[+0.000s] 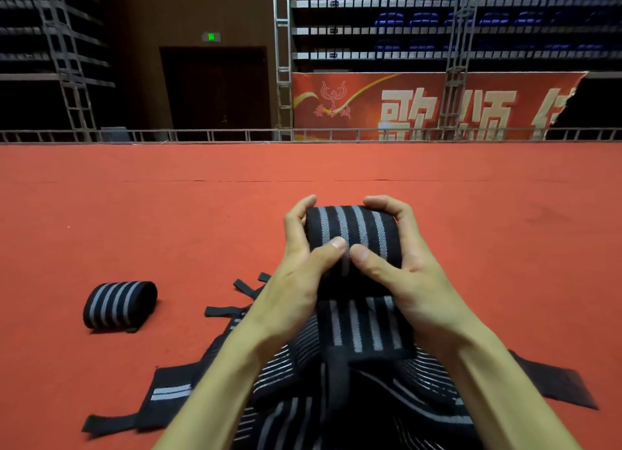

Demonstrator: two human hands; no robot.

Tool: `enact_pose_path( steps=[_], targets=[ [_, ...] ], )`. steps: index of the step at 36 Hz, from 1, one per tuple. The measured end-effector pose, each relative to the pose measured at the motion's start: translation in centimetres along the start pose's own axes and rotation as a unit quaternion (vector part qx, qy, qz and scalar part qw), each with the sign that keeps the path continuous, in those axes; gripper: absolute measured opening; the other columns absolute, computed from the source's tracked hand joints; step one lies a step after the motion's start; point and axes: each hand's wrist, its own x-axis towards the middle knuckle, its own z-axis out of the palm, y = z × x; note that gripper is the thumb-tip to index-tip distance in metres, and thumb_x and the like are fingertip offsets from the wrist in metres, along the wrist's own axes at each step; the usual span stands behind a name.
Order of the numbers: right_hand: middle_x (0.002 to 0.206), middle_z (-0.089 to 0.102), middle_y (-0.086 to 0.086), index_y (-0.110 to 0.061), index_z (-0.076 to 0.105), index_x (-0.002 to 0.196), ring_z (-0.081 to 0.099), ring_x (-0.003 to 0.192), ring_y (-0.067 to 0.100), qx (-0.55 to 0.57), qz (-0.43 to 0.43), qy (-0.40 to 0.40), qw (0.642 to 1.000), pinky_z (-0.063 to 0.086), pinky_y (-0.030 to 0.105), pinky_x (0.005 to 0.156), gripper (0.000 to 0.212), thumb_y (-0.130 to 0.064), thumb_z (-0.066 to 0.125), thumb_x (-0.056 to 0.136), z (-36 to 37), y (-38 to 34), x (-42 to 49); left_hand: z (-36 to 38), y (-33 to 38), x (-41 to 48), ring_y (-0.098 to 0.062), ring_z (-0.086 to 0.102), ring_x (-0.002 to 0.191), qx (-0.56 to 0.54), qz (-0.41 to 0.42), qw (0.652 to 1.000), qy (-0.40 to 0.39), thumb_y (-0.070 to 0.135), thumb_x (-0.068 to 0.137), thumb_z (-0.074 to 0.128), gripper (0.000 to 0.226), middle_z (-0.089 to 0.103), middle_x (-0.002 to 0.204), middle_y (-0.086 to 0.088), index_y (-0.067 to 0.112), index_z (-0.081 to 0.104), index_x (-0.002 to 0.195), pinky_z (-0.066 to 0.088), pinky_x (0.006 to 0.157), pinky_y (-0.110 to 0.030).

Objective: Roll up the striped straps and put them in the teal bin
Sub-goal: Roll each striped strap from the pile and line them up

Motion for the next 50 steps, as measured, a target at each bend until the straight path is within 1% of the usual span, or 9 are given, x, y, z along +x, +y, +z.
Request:
enact_pose_path(
  steps=[6, 12, 17, 25, 30, 33, 37, 45, 50],
  targets=[
    [0.110, 0.063, -0.003, -0.035, 0.044, 0.127, 0.067, 0.094, 0.009, -0.019, -0.040, 0.005, 0.999, 0.054, 0.023, 0.079, 0.059, -0.008, 0.074, 0.083, -0.1, 0.4, 0.2, -0.3, 0.1, 0.3, -0.016, 0.068, 0.107, -0.041, -0.039, 0.998, -0.012, 0.032, 0.088, 0.065, 0.057, 0.073, 0.108, 0.012, 0.046, 0.033, 0.133, 0.056, 0.089, -0.037],
    [0.121, 0.061, 0.008, -0.038, 0.042, 0.135, 0.071, 0.099, 0.016, 0.031, -0.014, 0.017, 0.999, 0.057, 0.026, 0.077, 0.072, -0.008, 0.070, 0.076, -0.3, 0.7, 0.5, -0.6, 0.5, 0.0, -0.027, 0.068, 0.101, -0.070, -0.033, 0.997, -0.023, 0.019, 0.084, 0.064, 0.051, 0.066, 0.115, -0.014, 0.036, 0.046, 0.128, 0.059, 0.082, -0.047],
    [0.129, 0.059, 0.010, -0.040, 0.039, 0.137, 0.069, 0.108, 0.020, 0.031, 0.010, 0.024, 0.999, 0.057, 0.035, 0.085, 0.082, -0.015, 0.078, 0.069, -0.3, 1.2, 0.7, -1.1, 0.5, 0.0, -0.026, 0.068, 0.098, -0.050, -0.006, 0.998, -0.022, 0.011, 0.082, 0.067, 0.052, 0.067, 0.108, -0.008, 0.040, 0.052, 0.123, 0.058, 0.079, -0.042],
    [0.091, 0.070, 0.001, -0.021, 0.058, 0.110, 0.068, 0.084, 0.016, 0.094, 0.067, 0.023, 0.993, 0.057, 0.033, 0.069, 0.055, -0.048, 0.084, 0.070, -0.5, 0.6, 0.7, -1.0, 0.8, -0.2, -0.034, 0.061, 0.099, 0.078, 0.107, 0.991, -0.016, -0.008, 0.074, 0.066, 0.060, 0.058, 0.119, -0.012, 0.034, 0.053, 0.116, 0.056, 0.087, -0.054],
    [0.080, 0.068, 0.001, -0.023, 0.059, 0.103, 0.066, 0.073, 0.020, 0.086, 0.050, 0.064, 0.993, 0.057, 0.038, 0.064, 0.039, -0.019, 0.081, 0.071, -0.9, 0.9, 0.9, -1.1, 0.5, -0.3, -0.022, 0.065, 0.105, 0.004, 0.035, 0.999, -0.037, 0.015, 0.077, 0.075, 0.054, 0.060, 0.127, -0.005, 0.035, 0.054, 0.122, 0.056, 0.081, -0.039],
    [0.086, 0.068, 0.006, -0.028, 0.062, 0.101, 0.065, 0.076, 0.026, 0.072, 0.026, 0.057, 0.995, 0.057, 0.044, 0.069, 0.047, -0.014, 0.083, 0.061, -1.5, 1.2, 0.9, -0.9, 0.9, -0.2, -0.020, 0.070, 0.090, -0.084, -0.057, 0.995, -0.022, 0.032, 0.084, 0.078, 0.048, 0.066, 0.118, -0.008, 0.034, 0.054, 0.126, 0.057, 0.071, -0.034],
    [0.095, 0.068, 0.008, -0.027, 0.060, 0.109, 0.065, 0.081, 0.025, 0.057, 0.020, 0.031, 0.998, 0.056, 0.041, 0.073, 0.062, -0.020, 0.085, 0.053, -1.9, 1.7, 0.9, -0.6, 1.0, -0.1, -0.023, 0.071, 0.080, -0.129, -0.073, 0.989, 0.020, 0.022, 0.078, 0.076, 0.044, 0.071, 0.101, -0.009, 0.021, 0.060, 0.119, 0.060, 0.066, -0.035],
    [0.107, 0.072, 0.004, -0.031, 0.064, 0.113, 0.070, 0.096, 0.024, -0.018, 0.097, -0.006, 0.995, 0.058, 0.044, 0.087, 0.065, -0.011, 0.087, 0.056, -3.7, 1.6, 0.7, -1.3, 0.0, -0.1, -0.032, 0.073, 0.095, -0.099, -0.052, 0.993, 0.027, 0.007, 0.070, 0.077, 0.050, 0.070, 0.119, -0.004, 0.021, 0.066, 0.117, 0.060, 0.069, -0.039],
    [0.114, 0.071, 0.003, -0.033, 0.066, 0.116, 0.071, 0.102, 0.026, -0.060, 0.093, -0.004, 0.994, 0.058, 0.044, 0.087, 0.071, -0.026, 0.092, 0.051, -4.2, 1.6, 0.6, -1.6, -0.2, -0.3, -0.029, 0.071, 0.099, -0.077, -0.057, 0.995, -0.002, 0.004, 0.072, 0.075, 0.053, 0.066, 0.126, 0.000, 0.024, 0.063, 0.120, 0.059, 0.078, -0.043]
  ],
)
